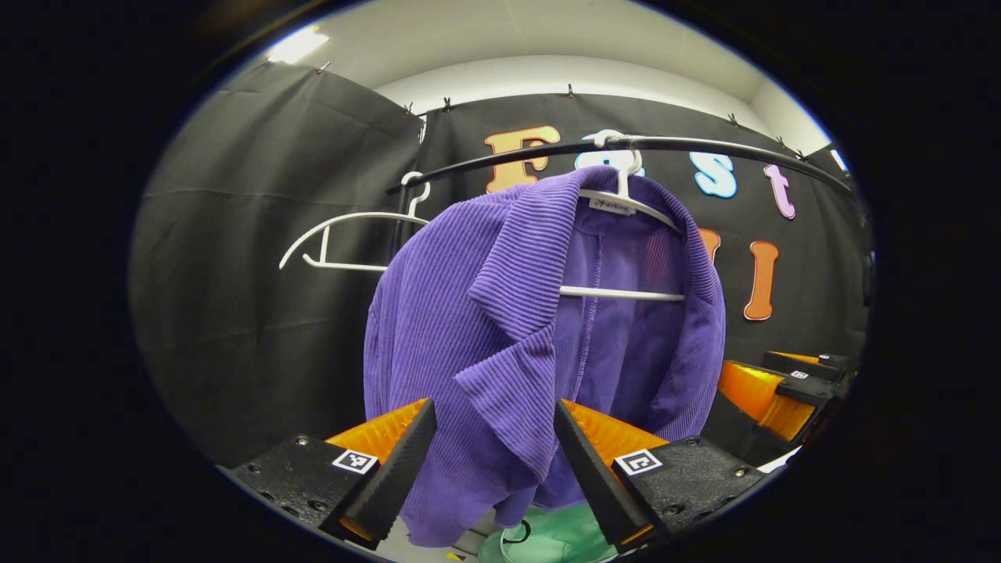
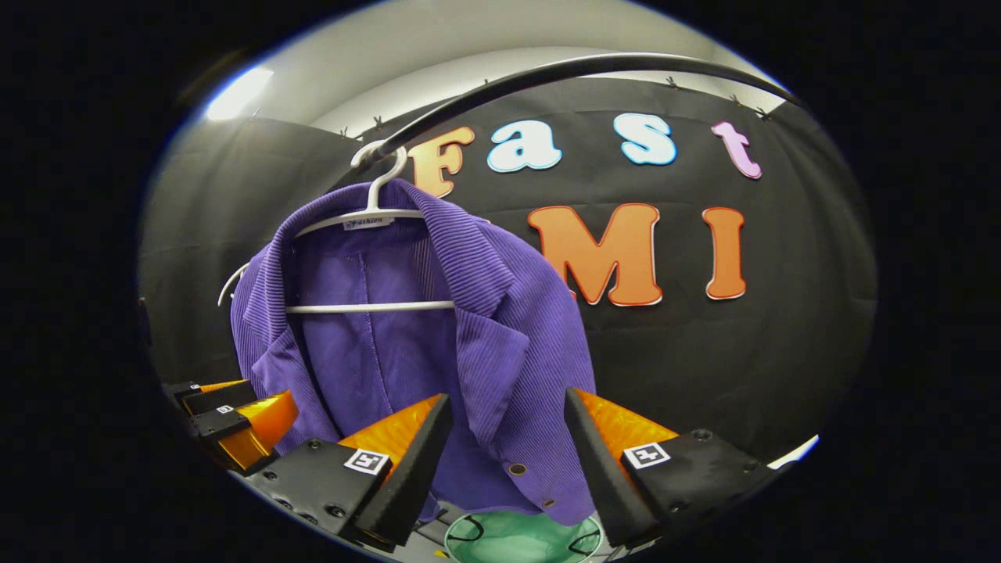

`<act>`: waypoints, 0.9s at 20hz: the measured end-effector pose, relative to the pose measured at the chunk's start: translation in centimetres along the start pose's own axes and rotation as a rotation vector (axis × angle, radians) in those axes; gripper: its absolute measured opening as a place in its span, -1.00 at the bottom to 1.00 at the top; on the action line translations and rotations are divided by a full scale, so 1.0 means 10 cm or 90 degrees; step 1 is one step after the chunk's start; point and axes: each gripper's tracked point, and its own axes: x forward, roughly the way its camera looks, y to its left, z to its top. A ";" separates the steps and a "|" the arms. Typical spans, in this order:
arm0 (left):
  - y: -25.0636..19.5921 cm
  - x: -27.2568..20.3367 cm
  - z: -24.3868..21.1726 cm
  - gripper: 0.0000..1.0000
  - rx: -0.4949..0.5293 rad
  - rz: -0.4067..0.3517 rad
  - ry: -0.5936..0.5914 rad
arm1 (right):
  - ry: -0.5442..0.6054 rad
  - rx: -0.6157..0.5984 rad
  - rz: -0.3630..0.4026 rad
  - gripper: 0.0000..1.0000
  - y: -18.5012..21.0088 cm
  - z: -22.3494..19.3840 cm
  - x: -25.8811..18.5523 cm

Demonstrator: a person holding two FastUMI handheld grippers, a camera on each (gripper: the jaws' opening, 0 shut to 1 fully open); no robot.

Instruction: Grasp the clothes on the hanger with both hands and then place them into the laundry hamper below.

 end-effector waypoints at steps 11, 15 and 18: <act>-0.02 0.24 -0.04 0.83 0.003 0.007 0.007 | 0.081 0.048 0.030 -0.09 0.06 -0.32 0.74; -0.07 0.30 -0.07 0.16 0.022 -0.010 0.013 | 0.100 0.077 0.074 -0.58 0.03 -0.28 0.76; -0.04 0.33 -0.05 -0.96 0.033 -0.007 0.006 | 0.107 0.101 0.117 -0.58 -0.07 -0.13 0.73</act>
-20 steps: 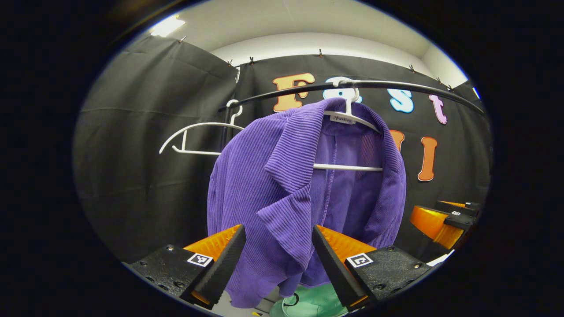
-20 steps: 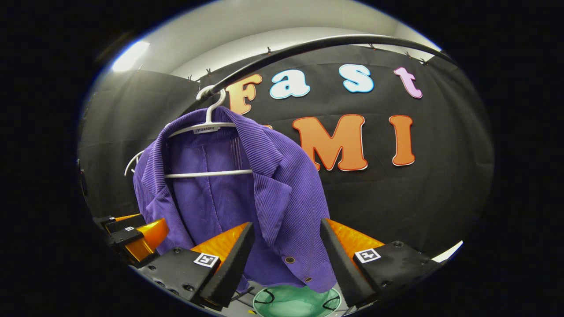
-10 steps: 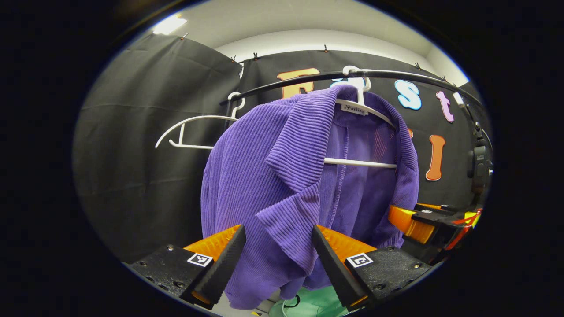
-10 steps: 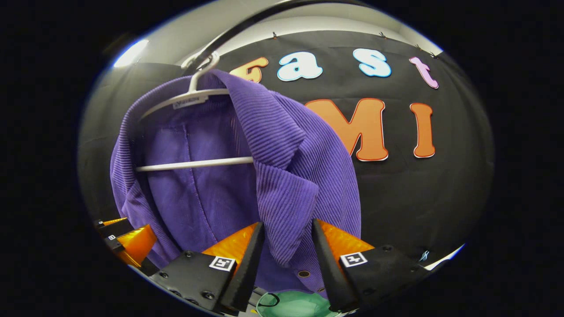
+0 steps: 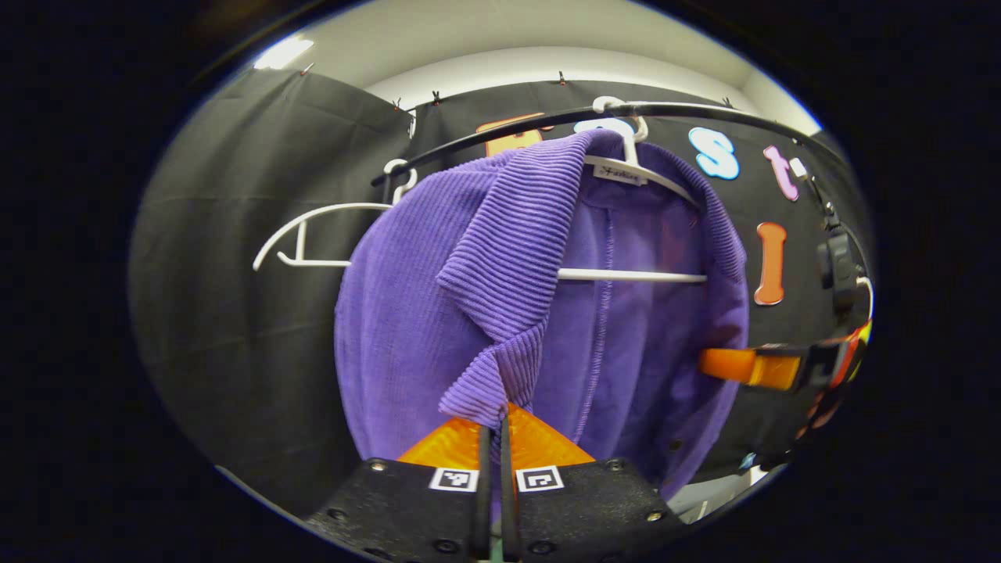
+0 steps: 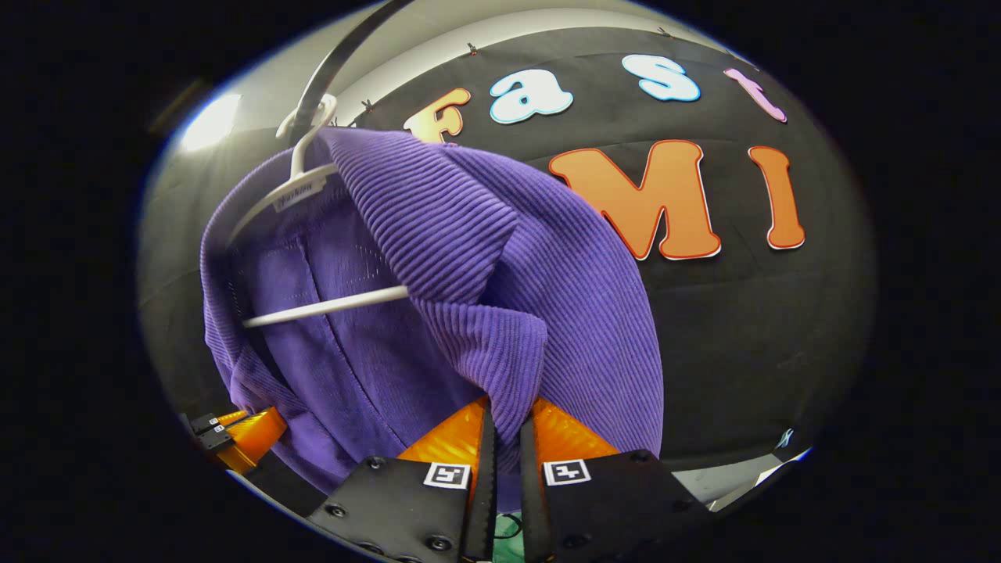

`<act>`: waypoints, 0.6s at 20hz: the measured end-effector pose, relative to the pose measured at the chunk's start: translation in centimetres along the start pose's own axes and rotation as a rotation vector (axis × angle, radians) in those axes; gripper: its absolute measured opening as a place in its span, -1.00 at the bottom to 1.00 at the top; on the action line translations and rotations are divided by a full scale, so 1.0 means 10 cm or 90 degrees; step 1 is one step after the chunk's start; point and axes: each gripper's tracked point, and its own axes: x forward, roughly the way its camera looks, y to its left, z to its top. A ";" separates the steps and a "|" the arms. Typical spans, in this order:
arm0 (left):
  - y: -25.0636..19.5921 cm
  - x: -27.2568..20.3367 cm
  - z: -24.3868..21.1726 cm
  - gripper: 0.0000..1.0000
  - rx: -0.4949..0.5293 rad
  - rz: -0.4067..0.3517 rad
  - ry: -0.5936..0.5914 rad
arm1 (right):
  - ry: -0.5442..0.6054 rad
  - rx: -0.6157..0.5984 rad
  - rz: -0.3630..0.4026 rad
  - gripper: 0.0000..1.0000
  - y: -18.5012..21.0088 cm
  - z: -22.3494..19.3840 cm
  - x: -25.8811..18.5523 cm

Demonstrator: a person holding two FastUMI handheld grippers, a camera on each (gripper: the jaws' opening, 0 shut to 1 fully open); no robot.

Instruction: Grasp the clothes on the hanger with both hands and then place them into the laundry hamper below.

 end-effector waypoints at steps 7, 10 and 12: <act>0.02 -0.07 0.00 -0.99 -0.021 -0.031 0.006 | -0.005 -0.005 0.022 -0.63 -0.19 0.25 -0.14; 0.01 -0.06 0.02 -0.99 -0.015 -0.079 0.005 | -0.011 0.006 0.011 -0.63 -0.21 0.28 -0.18; 0.02 -0.05 0.04 -0.99 -0.030 -0.108 0.000 | -0.021 0.013 0.007 -0.63 -0.23 0.32 -0.17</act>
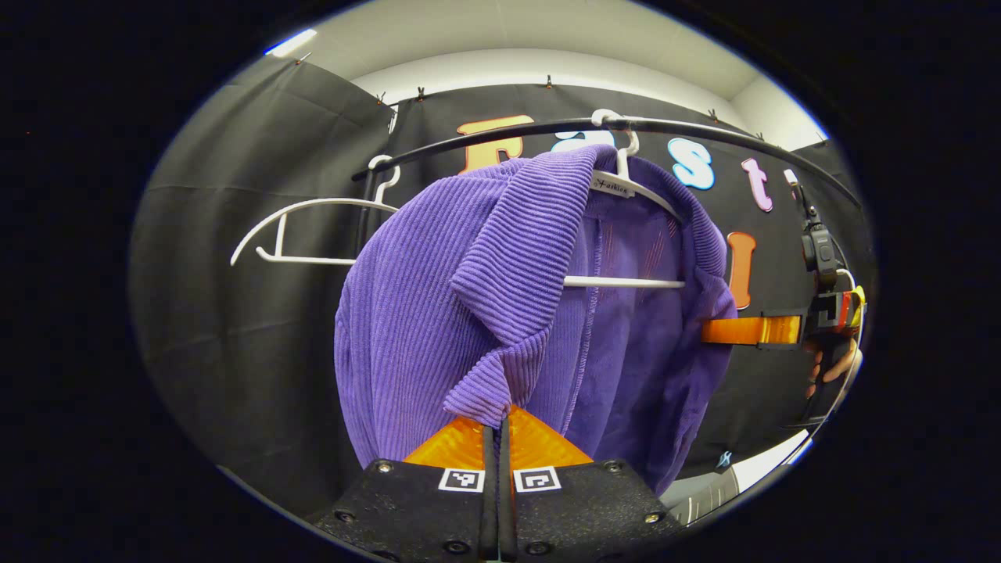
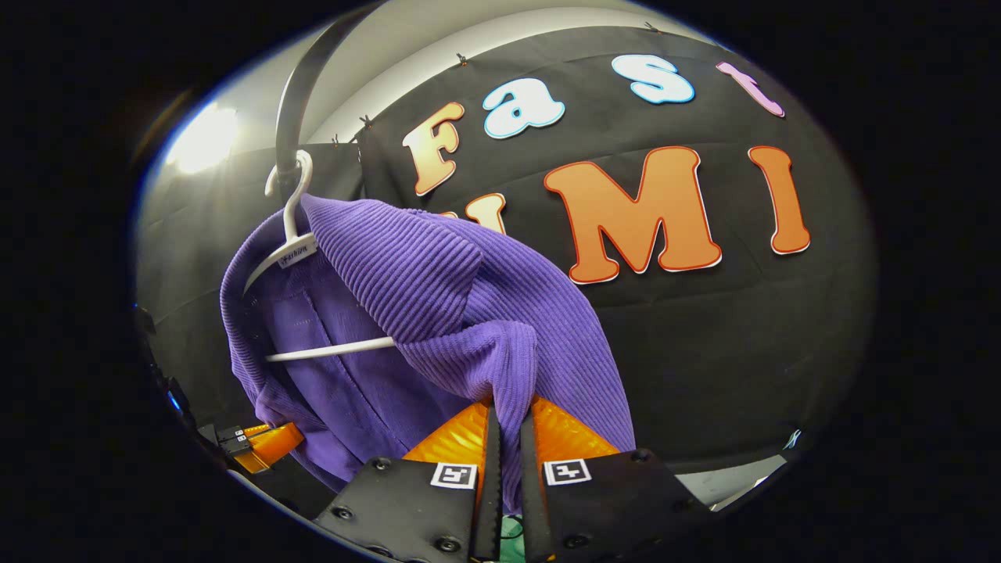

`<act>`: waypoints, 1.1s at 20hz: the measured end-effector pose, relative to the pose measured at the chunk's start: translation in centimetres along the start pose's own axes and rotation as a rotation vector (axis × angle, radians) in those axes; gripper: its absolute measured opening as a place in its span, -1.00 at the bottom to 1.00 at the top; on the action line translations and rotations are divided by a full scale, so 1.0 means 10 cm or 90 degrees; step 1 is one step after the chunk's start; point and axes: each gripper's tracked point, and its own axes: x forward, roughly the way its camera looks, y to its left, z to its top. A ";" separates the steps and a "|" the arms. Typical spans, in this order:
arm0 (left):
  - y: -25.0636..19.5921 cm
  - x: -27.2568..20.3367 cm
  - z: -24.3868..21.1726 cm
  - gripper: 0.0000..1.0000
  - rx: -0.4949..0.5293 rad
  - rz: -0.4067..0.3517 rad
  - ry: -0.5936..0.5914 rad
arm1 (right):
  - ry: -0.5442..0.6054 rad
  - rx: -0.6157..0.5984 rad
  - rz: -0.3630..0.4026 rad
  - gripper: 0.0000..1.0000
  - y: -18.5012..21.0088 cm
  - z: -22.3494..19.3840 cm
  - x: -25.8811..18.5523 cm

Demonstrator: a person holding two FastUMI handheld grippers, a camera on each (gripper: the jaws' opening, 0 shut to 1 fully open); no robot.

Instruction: Grasp the clothes on the hanger with both hands and then place them into the laundry hamper below.

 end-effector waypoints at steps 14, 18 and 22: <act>0.84 -0.59 1.18 -1.00 -0.031 0.004 -0.107 | -0.063 0.226 0.076 -0.71 -0.27 0.85 -0.10; 1.13 -0.62 1.59 -1.00 -0.027 0.023 -0.153 | -0.094 0.276 0.099 -0.98 -0.37 1.13 -0.09; 1.30 -0.45 1.82 -1.00 -0.002 0.039 -0.170 | -0.114 0.284 0.108 -0.72 -0.47 1.37 -0.06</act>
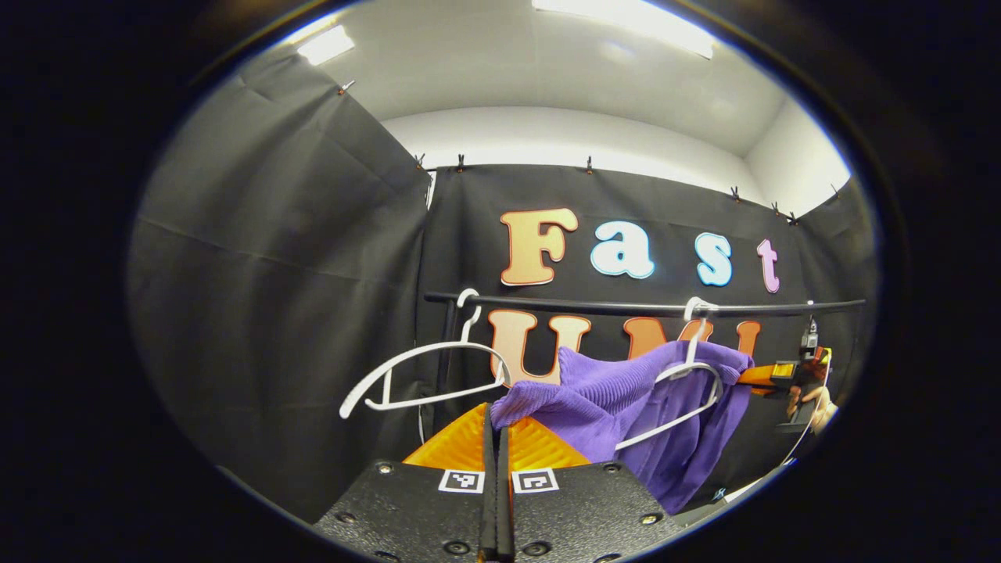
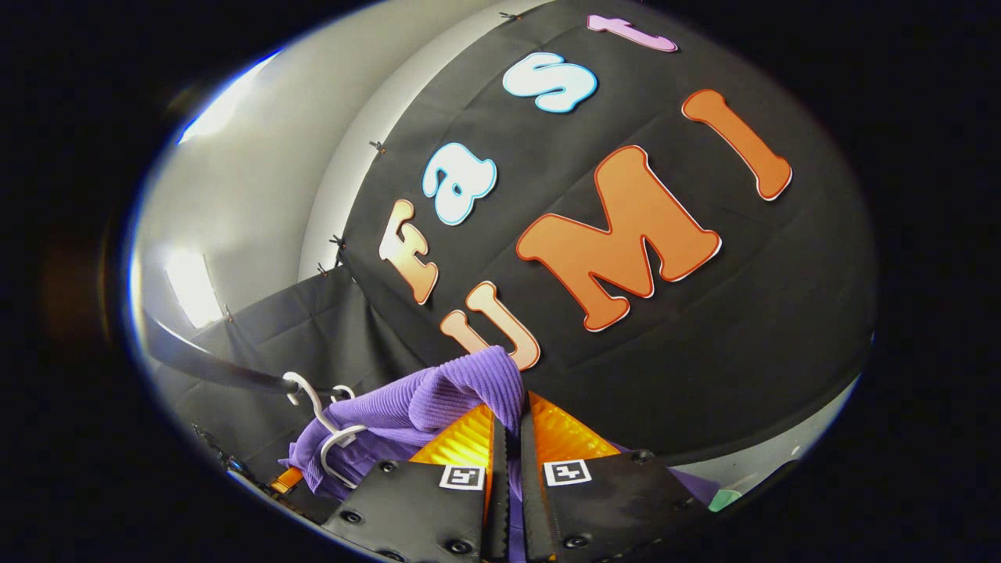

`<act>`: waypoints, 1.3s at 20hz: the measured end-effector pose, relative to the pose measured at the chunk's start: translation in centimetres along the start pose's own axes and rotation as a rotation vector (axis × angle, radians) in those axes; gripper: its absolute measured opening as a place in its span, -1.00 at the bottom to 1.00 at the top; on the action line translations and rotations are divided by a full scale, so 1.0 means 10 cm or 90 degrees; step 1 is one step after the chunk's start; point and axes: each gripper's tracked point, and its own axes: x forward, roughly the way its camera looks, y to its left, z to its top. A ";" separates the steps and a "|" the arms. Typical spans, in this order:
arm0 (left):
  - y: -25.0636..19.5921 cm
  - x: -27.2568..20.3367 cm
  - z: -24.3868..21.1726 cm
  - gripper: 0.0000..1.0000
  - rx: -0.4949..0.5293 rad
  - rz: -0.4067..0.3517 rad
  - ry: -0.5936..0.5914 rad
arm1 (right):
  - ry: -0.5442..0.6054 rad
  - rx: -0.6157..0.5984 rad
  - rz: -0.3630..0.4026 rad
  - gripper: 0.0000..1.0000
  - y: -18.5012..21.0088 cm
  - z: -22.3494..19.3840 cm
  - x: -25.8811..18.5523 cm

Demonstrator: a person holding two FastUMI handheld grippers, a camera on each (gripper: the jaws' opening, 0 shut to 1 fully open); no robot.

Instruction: Grasp the clothes on the hanger with both hands and then place them into the laundry hamper below.

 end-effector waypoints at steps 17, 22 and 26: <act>0.17 0.63 -0.83 -1.00 -0.006 -0.030 0.098 | 0.029 0.016 -0.113 -0.64 -0.63 -0.08 0.47; 0.22 0.68 -0.98 -1.00 -0.011 -0.039 0.116 | 0.029 0.040 -0.117 -0.58 -0.77 -0.15 0.40; 0.20 0.67 -1.20 -1.00 -0.014 -0.043 0.138 | 0.039 0.039 -0.126 -0.58 -0.84 -0.20 0.36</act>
